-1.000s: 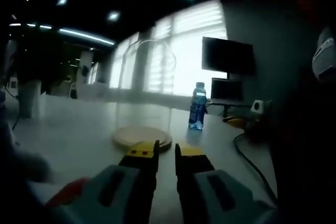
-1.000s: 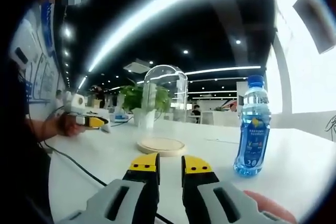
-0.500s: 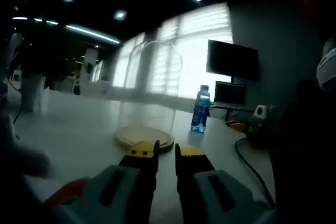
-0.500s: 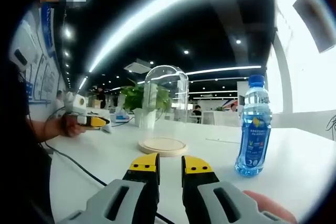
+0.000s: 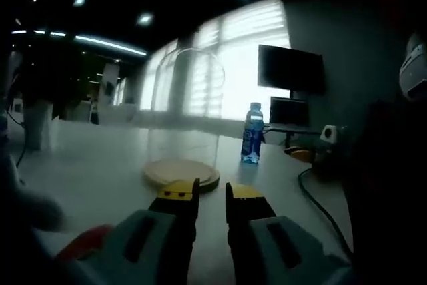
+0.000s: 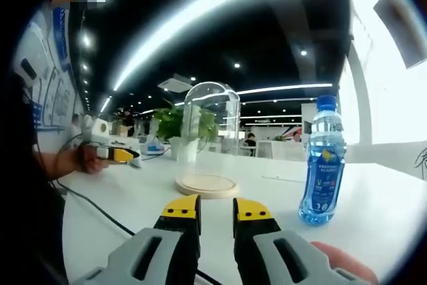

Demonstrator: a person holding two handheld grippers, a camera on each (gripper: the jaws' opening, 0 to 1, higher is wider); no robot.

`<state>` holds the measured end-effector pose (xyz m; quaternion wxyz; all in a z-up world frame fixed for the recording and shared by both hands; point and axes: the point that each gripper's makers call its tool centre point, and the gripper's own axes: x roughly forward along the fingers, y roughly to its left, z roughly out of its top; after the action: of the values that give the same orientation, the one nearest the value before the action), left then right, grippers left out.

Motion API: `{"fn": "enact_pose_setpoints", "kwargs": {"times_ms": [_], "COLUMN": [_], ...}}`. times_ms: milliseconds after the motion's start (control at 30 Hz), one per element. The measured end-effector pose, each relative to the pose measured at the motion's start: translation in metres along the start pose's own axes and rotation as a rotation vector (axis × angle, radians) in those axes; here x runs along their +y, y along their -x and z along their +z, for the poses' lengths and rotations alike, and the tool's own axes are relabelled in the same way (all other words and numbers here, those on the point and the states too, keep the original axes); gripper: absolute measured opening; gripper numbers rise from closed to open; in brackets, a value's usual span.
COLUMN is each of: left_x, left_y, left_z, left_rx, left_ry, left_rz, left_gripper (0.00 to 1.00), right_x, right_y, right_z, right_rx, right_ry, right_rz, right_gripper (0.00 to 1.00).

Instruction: Open the cover put in the Mizone put the cover back on

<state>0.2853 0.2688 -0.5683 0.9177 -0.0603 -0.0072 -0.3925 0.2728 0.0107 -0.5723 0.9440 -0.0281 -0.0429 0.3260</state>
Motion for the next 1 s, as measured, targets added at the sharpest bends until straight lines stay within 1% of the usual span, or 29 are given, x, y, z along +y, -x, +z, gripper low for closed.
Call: {"fn": "enact_pose_setpoints", "kwargs": {"times_ms": [133,333,1000], "left_x": [-0.0022,-0.0019,-0.0032], "left_y": [-0.001,-0.001,-0.001], "left_z": [-0.0018,-0.0015,-0.0002], "left_rx": [0.009,0.009,0.006], "left_ry": [-0.014,-0.023,-0.059], "left_rz": [-0.006,-0.003,-0.005], "left_gripper": [0.14,0.14,0.16], "right_x": [0.0007,0.002,0.0017], "right_y": [0.0,0.0,-0.0007], "right_z": [0.0,0.0002,-0.0013], "right_rx": [0.001,0.001,0.007], "right_ry": [0.006,0.021,0.016], "right_rz": [0.003,0.006,0.002], "right_gripper": [0.16,0.17,0.18]}}
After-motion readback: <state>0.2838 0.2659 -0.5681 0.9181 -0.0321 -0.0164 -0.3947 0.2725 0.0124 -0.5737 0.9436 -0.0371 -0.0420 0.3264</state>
